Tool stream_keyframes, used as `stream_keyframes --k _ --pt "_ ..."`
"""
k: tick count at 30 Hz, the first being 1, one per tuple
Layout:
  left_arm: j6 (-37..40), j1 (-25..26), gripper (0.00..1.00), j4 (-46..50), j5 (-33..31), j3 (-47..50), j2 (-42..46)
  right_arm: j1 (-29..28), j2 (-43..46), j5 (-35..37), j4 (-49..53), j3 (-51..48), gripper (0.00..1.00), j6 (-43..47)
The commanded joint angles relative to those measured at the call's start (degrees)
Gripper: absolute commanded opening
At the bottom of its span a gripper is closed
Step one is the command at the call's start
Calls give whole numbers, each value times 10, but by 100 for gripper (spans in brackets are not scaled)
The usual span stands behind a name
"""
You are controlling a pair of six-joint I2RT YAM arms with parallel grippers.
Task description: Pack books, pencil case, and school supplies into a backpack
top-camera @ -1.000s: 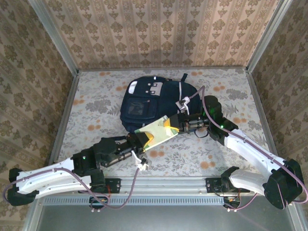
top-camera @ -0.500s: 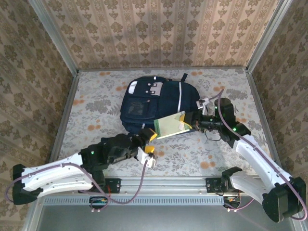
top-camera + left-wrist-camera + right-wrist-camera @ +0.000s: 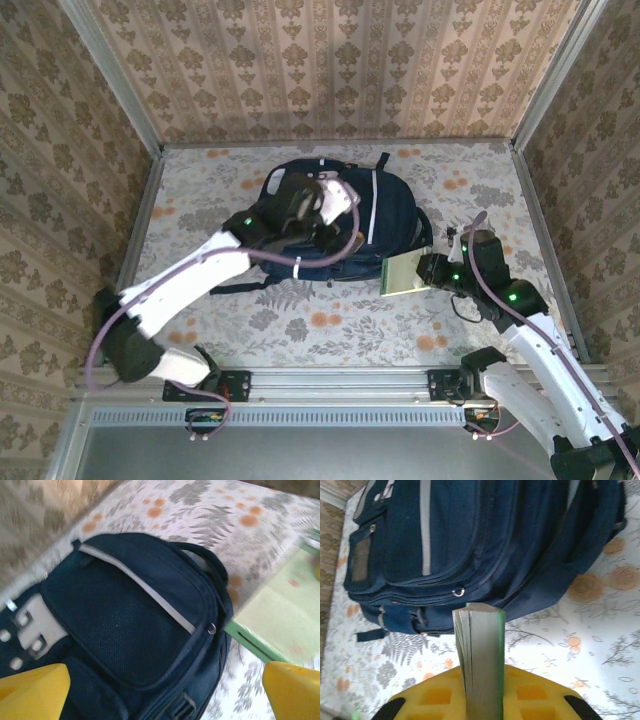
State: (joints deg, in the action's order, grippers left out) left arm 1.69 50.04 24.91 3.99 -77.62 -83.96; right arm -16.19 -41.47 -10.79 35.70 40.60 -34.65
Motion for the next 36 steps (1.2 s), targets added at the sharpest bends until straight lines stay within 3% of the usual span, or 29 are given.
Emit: stream_keyframes --k 1,6,11,15,22,36 --pt "-199 -23 100 23 55 -60 -76 4 12 54 2 -15 13 23" --pt "-309 -50 100 -6 166 -142 -180 5 21 69 -30 -46 13 15" --pt "-370 -68 66 -9 250 -217 -272 7 22 80 -69 -72 13 8" --pt "-384 -71 55 22 279 -279 -334 6 21 80 -83 -81 13 6" --pt "-369 -73 53 68 255 -326 -385 6 23 69 -92 -78 14 7" --pt "-335 -111 57 84 245 -314 -347 6 18 64 -112 -87 16 5"
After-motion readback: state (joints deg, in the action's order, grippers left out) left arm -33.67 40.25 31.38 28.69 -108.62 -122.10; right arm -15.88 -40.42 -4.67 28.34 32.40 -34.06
